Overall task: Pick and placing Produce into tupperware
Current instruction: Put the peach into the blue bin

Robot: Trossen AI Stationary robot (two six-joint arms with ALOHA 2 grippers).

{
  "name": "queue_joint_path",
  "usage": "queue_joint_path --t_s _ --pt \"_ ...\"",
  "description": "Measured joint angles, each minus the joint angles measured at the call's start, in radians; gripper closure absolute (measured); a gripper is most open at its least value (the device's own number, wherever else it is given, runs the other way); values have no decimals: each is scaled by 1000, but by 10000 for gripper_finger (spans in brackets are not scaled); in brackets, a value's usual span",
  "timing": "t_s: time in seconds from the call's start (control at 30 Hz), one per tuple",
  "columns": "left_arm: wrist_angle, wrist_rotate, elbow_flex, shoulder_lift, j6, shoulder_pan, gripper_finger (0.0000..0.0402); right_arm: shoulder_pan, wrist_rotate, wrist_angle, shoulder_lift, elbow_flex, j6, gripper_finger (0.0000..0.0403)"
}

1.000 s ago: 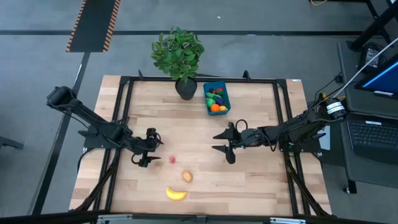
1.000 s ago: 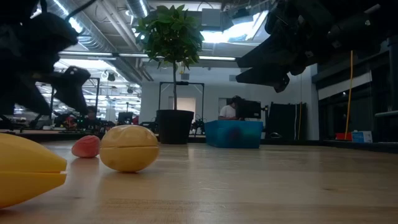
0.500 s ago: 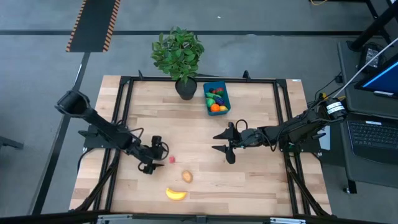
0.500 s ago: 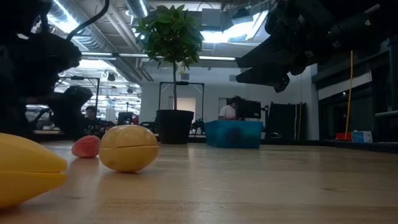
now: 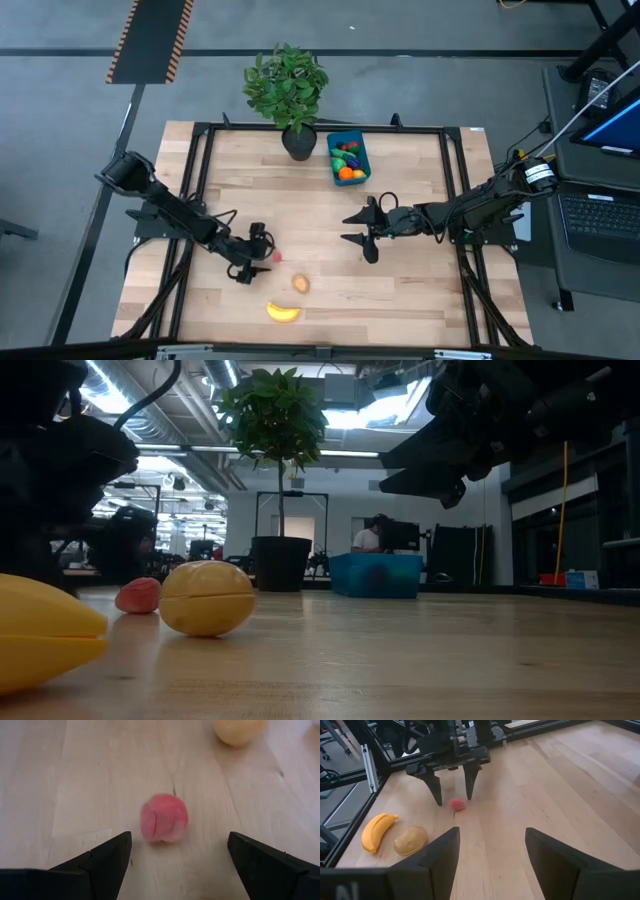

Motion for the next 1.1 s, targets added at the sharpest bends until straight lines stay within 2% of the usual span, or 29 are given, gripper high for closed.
queue_joint_path --t_s 0.17,0.6,0.93,1.1 --pt "19 -14 0 1 -10 23 93 0 0 0 0 0 0 176" --pt "30 -14 0 25 -39 45 168 0 0 -1 0 0 0 176" --pt "134 -10 0 79 -58 40 188 0 0 -2 0 0 0 176" --pt "125 -10 0 78 -64 40 203 0 0 -6 0 0 0 176"
